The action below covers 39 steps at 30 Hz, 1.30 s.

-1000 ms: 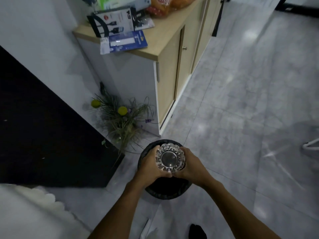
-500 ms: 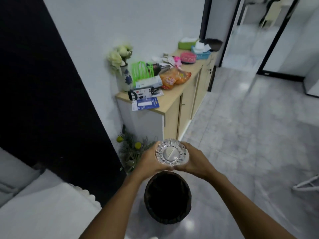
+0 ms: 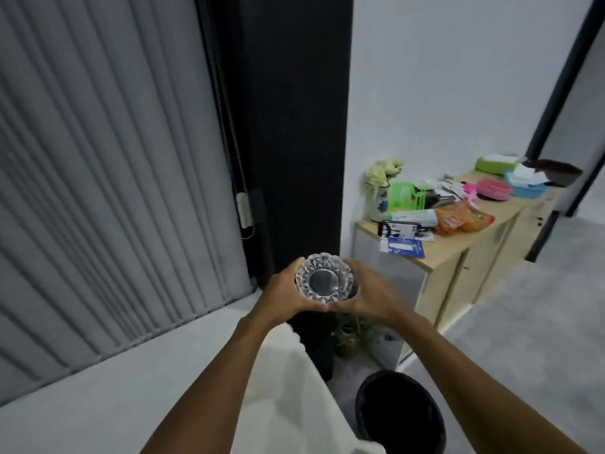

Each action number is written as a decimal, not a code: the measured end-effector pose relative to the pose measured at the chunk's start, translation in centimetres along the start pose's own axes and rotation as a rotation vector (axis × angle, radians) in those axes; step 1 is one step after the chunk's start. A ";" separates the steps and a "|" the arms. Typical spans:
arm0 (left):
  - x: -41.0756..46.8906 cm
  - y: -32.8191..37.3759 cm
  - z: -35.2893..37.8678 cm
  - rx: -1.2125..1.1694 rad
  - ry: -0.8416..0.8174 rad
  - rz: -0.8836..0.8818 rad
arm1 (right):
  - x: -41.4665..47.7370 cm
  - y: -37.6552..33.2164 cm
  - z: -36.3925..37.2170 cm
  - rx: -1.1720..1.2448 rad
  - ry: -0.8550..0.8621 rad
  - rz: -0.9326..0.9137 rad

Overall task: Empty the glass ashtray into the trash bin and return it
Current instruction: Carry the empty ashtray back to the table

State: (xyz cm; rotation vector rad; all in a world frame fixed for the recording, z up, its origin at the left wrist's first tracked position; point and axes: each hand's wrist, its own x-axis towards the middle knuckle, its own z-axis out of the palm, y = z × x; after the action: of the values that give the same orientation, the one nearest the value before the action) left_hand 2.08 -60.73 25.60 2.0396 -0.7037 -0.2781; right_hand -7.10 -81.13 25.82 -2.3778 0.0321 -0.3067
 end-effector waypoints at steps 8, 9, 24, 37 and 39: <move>-14.3 -9.6 -17.6 0.060 0.310 -0.229 | 4.4 -16.6 16.1 0.118 -0.226 -0.236; -16.3 -10.8 -19.6 0.067 0.341 -0.257 | 4.6 -18.5 18.5 0.126 -0.253 -0.253; -34.7 -27.5 -37.4 0.112 0.470 -0.445 | 4.1 -35.5 45.3 0.243 -0.476 -0.309; -35.0 -38.7 -28.3 0.027 0.393 -0.576 | 1.2 -26.5 53.4 0.073 -0.629 -0.130; -35.3 -40.4 -26.6 0.041 0.363 -0.599 | 0.3 -24.6 54.7 0.055 -0.644 -0.107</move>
State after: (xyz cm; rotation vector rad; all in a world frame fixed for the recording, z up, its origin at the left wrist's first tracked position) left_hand 0.52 -5.15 3.52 2.2214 0.1363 -0.2222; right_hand 4.13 -26.49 3.80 -2.3209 -0.3981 0.4114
